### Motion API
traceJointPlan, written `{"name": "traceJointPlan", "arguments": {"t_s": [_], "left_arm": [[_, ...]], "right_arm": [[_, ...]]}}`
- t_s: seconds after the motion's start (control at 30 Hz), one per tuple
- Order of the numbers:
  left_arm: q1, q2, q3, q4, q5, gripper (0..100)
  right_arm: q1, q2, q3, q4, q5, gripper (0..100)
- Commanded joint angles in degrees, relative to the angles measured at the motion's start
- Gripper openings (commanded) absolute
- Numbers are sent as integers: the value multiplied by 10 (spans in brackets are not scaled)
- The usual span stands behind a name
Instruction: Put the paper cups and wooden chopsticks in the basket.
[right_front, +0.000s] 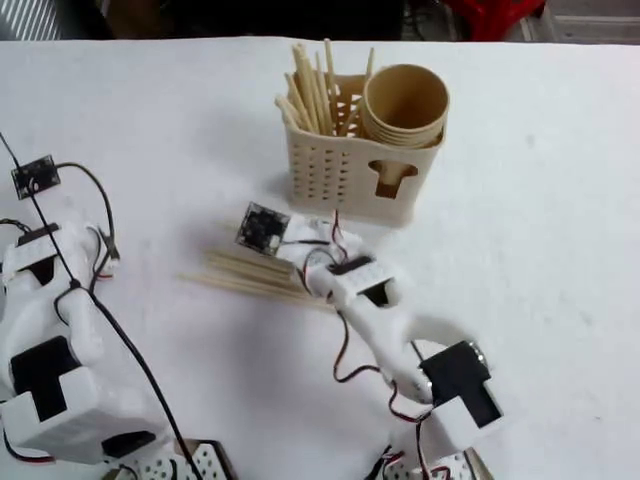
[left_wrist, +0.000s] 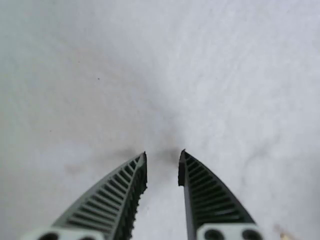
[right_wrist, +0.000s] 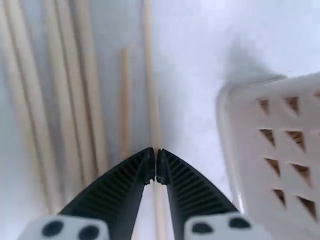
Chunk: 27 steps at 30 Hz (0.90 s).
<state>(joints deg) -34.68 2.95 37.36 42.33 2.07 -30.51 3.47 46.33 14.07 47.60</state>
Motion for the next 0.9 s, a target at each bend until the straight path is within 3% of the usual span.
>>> {"name": "traceJointPlan", "arguments": {"t_s": [0.0, 0.37, 0.7, 0.87], "left_arm": [[7, -3, -3, -8, 4, 123], [7, -3, -3, -9, 4, 124], [7, -3, -3, -9, 4, 124], [7, -3, -3, -9, 4, 123]], "right_arm": [[-11, -12, -74, 186, 6, 18], [-96, -90, -91, 333, 2, 18], [-116, -218, -94, 346, -25, 25], [-124, -122, -103, 315, -25, 163]]}}
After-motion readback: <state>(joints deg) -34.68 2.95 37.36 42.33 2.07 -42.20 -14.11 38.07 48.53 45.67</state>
